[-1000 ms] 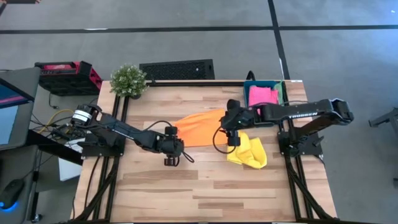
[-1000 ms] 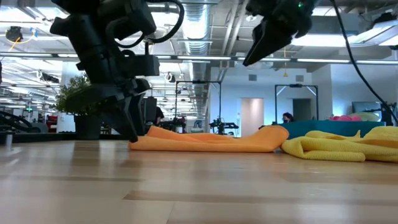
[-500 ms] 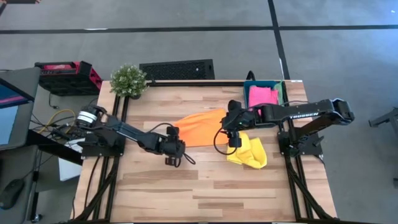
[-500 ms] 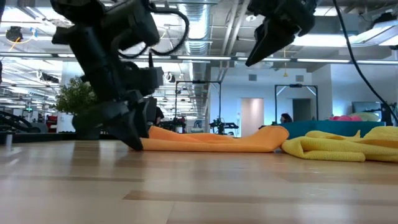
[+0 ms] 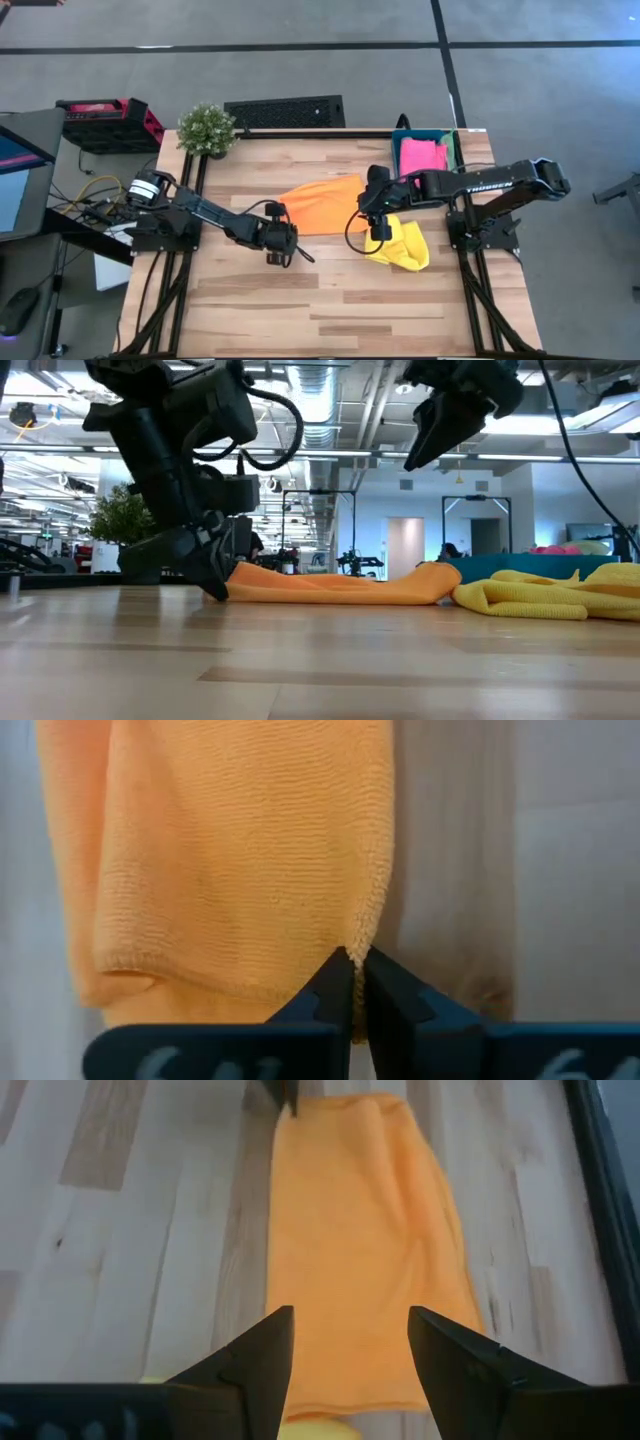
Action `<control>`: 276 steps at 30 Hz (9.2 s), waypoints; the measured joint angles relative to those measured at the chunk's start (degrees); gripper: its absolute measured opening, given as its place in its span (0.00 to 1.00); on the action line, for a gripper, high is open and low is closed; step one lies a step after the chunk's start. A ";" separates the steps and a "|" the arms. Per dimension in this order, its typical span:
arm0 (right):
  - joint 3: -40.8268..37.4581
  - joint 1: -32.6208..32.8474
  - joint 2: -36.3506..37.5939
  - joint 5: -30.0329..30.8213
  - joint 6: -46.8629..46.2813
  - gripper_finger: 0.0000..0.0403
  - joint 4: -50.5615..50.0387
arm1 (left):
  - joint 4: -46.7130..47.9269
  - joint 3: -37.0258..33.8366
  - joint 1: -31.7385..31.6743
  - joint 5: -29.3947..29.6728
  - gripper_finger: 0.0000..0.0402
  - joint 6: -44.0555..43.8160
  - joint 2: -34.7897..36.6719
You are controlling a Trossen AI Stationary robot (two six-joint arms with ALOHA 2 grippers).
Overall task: Fold microfiber towels
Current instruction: Fold the orange microfiber towel on the table, then put the orange folded microfiber towel into the bin
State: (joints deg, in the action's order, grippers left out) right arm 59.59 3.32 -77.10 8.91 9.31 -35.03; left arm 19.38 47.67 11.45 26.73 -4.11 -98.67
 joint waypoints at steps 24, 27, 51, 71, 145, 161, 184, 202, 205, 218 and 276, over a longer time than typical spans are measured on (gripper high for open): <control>-0.02 0.34 9.66 0.20 -6.68 0.55 -8.12 | 5.15 23.84 -11.87 -11.72 0.00 38.40 -7.65; 0.02 0.34 9.50 0.20 -7.40 0.55 -8.35 | 9.08 29.95 -12.28 -11.30 0.00 41.86 -11.68; 0.00 0.34 14.05 1.32 -10.90 0.55 -14.87 | 8.42 56.84 -14.78 -21.54 0.00 74.57 -29.03; -0.02 0.29 15.30 3.41 -10.89 0.55 -15.98 | 3.83 56.86 -14.80 -21.46 0.16 74.56 -32.38; 0.00 0.29 15.26 3.19 -10.24 0.55 -17.51 | 21.83 55.08 -17.62 -12.45 0.32 41.22 -29.60; 0.00 0.29 15.26 3.15 -10.24 0.55 -17.72 | 11.28 57.74 -21.75 -18.46 0.32 47.53 -30.94; 0.00 0.29 15.28 3.15 -10.39 0.55 -17.96 | -2.78 57.30 -23.06 -24.57 0.32 50.50 -31.96; 0.00 -3.22 14.60 3.16 -11.42 0.55 -13.98 | 22.87 57.46 -22.42 -23.44 0.32 37.46 -17.91; 0.00 -7.11 12.81 2.89 -12.42 0.55 -11.20 | 26.83 57.48 -21.34 -23.48 0.32 35.45 -13.69; 3.55 -24.67 -4.25 -9.42 -19.38 0.55 -10.21 | 37.14 57.50 -18.07 -22.98 0.32 24.97 3.11; 9.49 -35.83 -29.13 -10.38 -8.78 0.55 -8.18 | 44.20 57.45 -14.89 -23.04 0.32 24.86 5.66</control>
State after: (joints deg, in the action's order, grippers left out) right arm 69.08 -32.51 -106.23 -1.47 0.53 -43.21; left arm 63.57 105.12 -3.44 3.68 20.75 -93.01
